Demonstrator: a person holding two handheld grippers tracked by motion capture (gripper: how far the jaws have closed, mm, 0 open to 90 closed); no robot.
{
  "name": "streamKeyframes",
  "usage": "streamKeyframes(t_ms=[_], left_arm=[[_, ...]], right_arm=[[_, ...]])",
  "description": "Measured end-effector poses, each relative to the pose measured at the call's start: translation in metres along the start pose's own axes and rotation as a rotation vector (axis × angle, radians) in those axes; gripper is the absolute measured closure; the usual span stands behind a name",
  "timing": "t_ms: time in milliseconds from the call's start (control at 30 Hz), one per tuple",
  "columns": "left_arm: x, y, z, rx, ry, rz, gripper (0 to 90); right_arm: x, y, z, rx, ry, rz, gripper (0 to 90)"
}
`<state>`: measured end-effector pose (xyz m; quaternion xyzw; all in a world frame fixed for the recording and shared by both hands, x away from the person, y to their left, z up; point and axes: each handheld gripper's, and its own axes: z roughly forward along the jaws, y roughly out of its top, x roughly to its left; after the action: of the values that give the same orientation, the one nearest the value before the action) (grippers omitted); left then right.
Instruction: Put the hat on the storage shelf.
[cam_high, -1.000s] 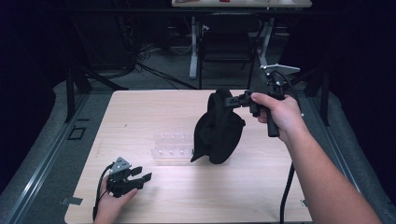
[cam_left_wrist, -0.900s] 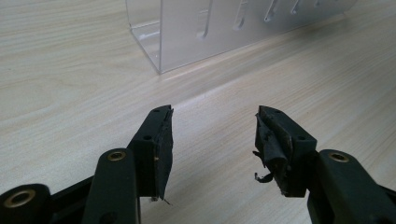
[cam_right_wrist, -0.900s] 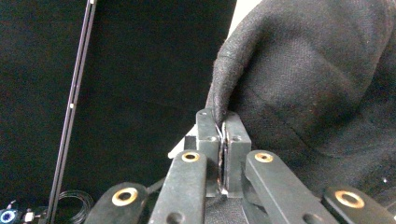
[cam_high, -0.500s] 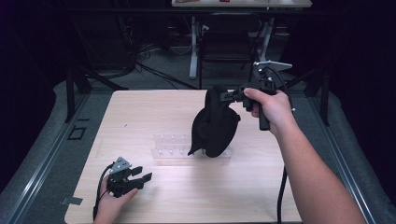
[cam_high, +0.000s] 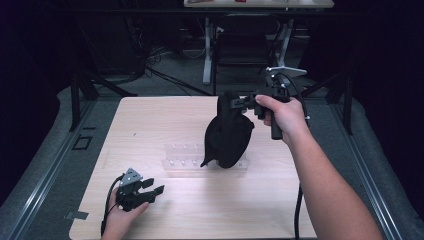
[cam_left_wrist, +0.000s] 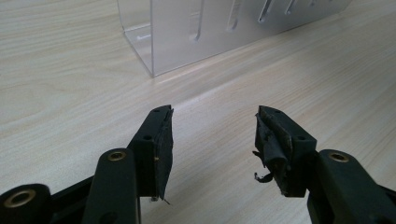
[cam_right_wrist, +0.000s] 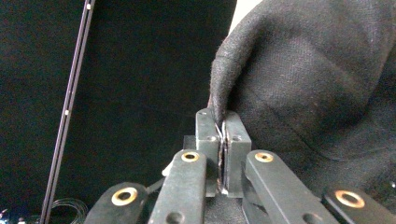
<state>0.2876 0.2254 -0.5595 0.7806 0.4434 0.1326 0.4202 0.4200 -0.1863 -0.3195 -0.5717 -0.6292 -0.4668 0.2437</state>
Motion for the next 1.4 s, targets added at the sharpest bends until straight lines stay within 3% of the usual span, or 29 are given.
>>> streamKeyframes(t_ms=[233, 433, 767, 1400], left_arm=[[-0.008, 0.010, -0.004, -0.040, -0.033, -0.002, 49.0], [-0.014, 0.021, -0.008, -0.069, -0.050, -0.002, 50.1], [-0.029, 0.060, -0.003, -0.102, -0.066, 0.089, 54.4], [-0.058, 0.095, 0.010, -0.102, -0.108, 0.147, 57.4]], right_arm=[[0.001, -0.001, 0.007, -0.003, 0.013, 0.000, 87.9], [-0.001, -0.001, 0.012, -0.002, 0.054, 0.014, 87.9], [0.004, -0.001, 0.021, -0.003, 0.064, 0.011, 87.7], [0.009, 0.000, 0.031, 0.006, 0.085, 0.002, 87.5]])
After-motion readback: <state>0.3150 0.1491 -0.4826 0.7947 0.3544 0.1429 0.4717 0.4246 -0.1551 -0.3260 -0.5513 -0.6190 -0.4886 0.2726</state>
